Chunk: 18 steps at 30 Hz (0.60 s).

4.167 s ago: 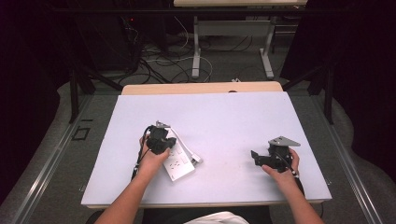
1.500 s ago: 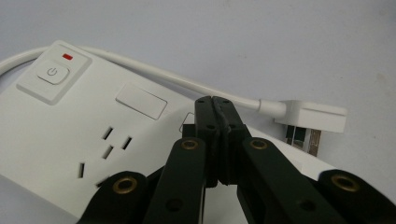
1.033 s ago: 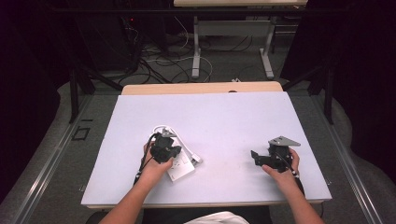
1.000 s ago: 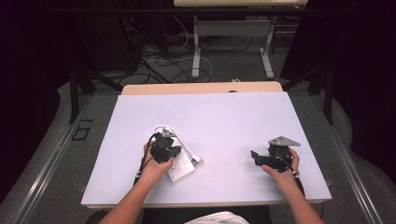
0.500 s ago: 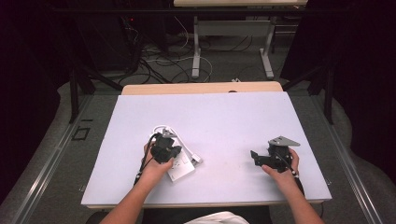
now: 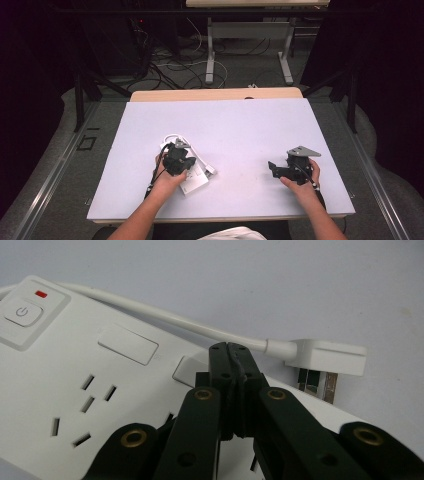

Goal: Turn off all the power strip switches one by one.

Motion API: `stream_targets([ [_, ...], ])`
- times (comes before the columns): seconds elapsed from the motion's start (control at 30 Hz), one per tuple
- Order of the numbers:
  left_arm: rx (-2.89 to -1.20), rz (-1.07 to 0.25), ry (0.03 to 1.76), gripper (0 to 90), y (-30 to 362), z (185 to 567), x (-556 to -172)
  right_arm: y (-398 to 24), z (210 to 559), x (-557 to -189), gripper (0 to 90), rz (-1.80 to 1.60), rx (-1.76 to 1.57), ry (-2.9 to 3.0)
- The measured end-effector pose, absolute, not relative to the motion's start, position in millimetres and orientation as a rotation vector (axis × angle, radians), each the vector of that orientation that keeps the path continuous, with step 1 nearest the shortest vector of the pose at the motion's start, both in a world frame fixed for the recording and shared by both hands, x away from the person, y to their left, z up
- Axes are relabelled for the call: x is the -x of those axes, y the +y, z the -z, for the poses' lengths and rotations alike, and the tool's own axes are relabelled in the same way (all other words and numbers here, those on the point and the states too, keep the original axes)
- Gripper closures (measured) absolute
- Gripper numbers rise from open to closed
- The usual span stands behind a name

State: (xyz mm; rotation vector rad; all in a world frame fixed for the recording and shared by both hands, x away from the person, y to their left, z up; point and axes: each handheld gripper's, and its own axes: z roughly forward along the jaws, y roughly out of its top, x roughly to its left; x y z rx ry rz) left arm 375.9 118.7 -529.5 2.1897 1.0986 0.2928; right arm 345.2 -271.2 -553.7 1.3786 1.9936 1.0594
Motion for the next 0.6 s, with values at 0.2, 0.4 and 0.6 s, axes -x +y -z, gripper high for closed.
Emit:
stream_targets([
  [0.2,-2.182,-0.3,1.1,90.0,118.8,530.0,-375.3,-271.5,554.0,-345.6,14.7,-1.062,-1.373,1.995],
  [0.4,-2.18,-0.302,1.103,89.9,118.9,529.8,-375.2,-271.9,553.9,-345.6,14.7,-1.061,-1.372,1.995],
  [0.6,-2.195,-0.299,1.097,89.9,114.7,528.7,-371.1,-271.9,554.0,-345.6,14.7,-1.06,-1.372,1.996],
])
